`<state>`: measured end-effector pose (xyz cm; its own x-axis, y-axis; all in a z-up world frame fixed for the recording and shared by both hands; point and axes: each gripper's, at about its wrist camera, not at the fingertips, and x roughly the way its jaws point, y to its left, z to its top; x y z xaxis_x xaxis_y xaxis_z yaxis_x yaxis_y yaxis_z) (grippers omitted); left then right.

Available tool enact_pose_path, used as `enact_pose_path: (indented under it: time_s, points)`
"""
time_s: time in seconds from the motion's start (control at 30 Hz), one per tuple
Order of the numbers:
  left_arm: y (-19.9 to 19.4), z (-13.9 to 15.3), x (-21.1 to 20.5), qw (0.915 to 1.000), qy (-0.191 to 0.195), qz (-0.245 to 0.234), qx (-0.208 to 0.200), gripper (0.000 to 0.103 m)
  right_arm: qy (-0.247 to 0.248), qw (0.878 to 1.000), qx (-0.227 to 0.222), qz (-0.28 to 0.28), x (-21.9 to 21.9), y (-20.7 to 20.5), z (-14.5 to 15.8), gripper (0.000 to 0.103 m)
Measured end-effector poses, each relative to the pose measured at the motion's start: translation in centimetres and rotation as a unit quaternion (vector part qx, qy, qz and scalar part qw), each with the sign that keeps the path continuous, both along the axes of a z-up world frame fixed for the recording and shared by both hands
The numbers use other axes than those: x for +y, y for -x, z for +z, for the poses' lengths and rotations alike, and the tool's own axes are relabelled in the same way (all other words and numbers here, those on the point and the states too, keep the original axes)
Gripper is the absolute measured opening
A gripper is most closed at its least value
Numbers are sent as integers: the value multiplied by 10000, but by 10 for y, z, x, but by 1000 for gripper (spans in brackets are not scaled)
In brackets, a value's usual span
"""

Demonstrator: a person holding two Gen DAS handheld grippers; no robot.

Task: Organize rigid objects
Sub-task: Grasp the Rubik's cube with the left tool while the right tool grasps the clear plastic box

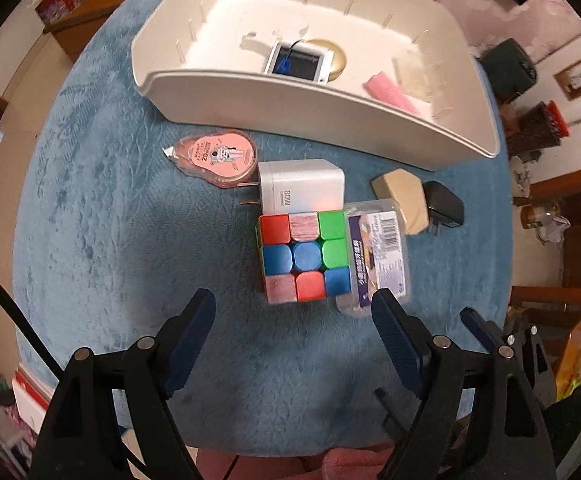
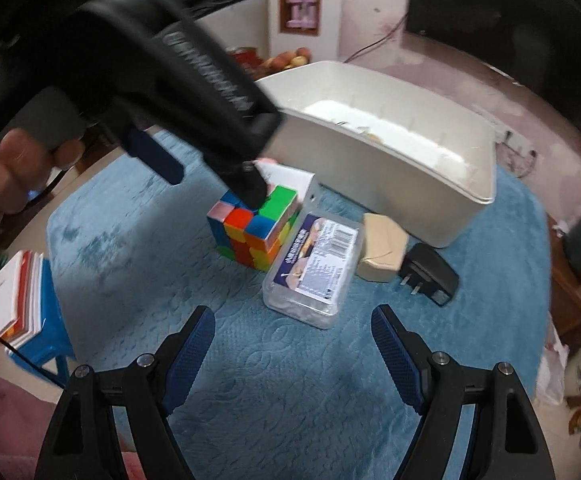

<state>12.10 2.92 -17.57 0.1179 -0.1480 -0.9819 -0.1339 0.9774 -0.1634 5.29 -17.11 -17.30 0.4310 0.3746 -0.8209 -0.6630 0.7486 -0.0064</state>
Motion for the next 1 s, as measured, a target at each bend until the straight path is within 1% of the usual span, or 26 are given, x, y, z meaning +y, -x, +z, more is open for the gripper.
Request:
enact_pose_path:
  time_s: [0.13,0.27,0.4,0.53,0.67,0.83,1.0]
  points:
    - [-10,-12,-3,9996,-53,118,266,83,28,9996,203,178,4,-8,-14,81]
    - [-19,-23,-4,9984,-139,137,533,83,7,9991,356,245,5,-17,-24,81]
    - [-28,-33,-4,9970,-165,172,742,83,-97,9980,574,259,4,-31,-35,81]
    - [-36,-42,-3,9955,-175,167,912,83,-210,9972,658,270,3,-41,-43,81]
    - [-42,-51,-1,9938,-255,289,1039,83,-227,9962,797,279,5,-50,-53,81]
    - [-49,-55,6,9926,0,590,1064,83,-283,9953,875,309,7,-55,-59,81]
    - [-57,-56,15,9918,82,713,1056,83,-340,9958,806,273,11,-59,-62,82]
